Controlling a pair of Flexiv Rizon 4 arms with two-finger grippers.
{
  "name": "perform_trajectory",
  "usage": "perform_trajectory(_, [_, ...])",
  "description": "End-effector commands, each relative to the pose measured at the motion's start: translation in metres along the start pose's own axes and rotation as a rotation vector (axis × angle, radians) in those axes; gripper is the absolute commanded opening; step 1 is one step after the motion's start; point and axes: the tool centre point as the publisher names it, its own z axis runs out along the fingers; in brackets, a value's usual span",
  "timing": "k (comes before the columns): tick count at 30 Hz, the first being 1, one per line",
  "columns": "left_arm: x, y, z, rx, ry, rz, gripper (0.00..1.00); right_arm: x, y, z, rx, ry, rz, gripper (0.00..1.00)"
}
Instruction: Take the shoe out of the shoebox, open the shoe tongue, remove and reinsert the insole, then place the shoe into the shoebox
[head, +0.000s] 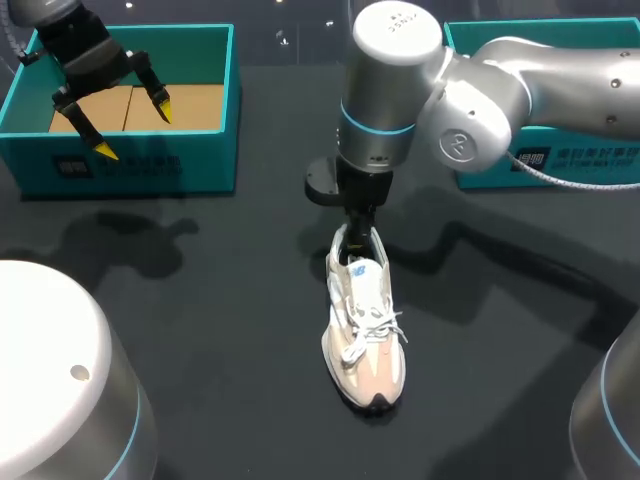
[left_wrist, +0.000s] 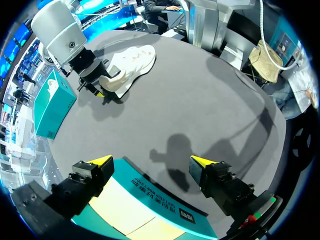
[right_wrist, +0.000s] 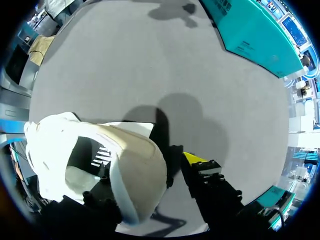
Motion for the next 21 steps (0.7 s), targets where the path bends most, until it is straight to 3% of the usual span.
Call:
perform_trajectory(1, [0.000, 0.000, 0.000, -0.002, 0.001, 0.001, 1.00, 0.001, 0.003, -0.002, 0.007, -0.009, -0.001, 0.00])
perform_trajectory(14, [0.000, 0.000, 0.000, -0.002, 0.001, 0.001, 1.00, 0.006, 0.002, -0.020, 0.006, -0.032, 0.016, 0.00])
perform_trajectory(21, [0.000, 0.000, 0.000, -0.002, 0.001, 0.001, 1.00, 0.001, -0.009, -0.070, 0.036, -0.047, 0.036, 0.00])
